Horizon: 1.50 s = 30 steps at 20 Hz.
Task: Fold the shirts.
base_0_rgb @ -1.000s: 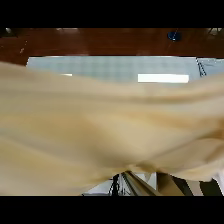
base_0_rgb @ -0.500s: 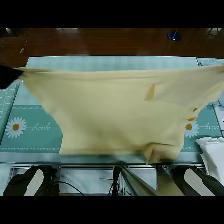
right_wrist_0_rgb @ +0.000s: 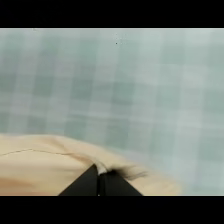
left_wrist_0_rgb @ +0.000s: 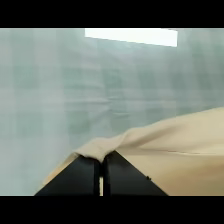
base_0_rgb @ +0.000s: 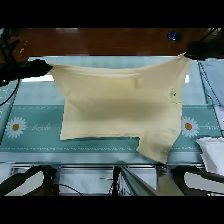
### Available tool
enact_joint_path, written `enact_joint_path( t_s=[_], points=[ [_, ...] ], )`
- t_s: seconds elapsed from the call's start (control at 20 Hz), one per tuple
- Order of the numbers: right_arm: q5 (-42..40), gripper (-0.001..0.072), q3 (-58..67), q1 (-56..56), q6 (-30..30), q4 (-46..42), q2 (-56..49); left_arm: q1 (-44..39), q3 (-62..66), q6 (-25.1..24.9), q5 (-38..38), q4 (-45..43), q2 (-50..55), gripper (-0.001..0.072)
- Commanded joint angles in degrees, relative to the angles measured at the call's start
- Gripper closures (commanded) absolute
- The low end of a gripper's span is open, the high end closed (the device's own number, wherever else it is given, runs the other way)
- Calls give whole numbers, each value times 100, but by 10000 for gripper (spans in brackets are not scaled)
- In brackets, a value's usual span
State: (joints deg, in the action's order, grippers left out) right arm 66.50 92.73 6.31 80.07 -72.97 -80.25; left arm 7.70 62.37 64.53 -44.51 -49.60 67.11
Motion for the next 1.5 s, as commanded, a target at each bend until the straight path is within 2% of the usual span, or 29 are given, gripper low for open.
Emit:
enact_joint_path(
  t_s=[0.0, 0.1, 0.25, 0.5, 0.75, 0.85, 1.0, 1.15, 1.35, 1.45],
  points=[
    [-1329, 692, -7, -111, -105, -92, -680, -157, -9, -538, 1279, -4, 498, 684],
    [-1845, 692, -7, -111, -105, -85, -970, -341, -9, -973, 1921, -4, 719, 684],
    [-2111, 692, -7, -111, -111, 118, -1421, -595, -9, -1008, 2549, -4, 1110, 684],
    [-2332, 692, -7, -118, -238, 260, -2041, -774, -11, -1008, 2979, -4, 1720, 683],
    [-4009, 692, -4, -118, -236, 675, -2173, -772, -9, -1008, 4284, -4, 1930, 683],
    [-4256, 692, -7, -118, -236, 688, -2173, -767, -9, -1005, 4437, -4, 1974, 683],
    [-4013, 692, -7, -118, -238, 667, -2186, -804, -11, -1003, 4288, -4, 2081, 683],
    [-3075, 692, -7, -118, -236, 511, -2221, -844, -11, -1008, 3812, -7, 2120, 683],
    [-1213, 691, -7, -44, -114, 229, -2131, -551, -9, -1008, 2299, -11, 1882, 683],
    [-614, 691, -7, -31, -15, -44, -2146, -348, -15, -1008, 1329, -11, 1902, 683]
  ],
)
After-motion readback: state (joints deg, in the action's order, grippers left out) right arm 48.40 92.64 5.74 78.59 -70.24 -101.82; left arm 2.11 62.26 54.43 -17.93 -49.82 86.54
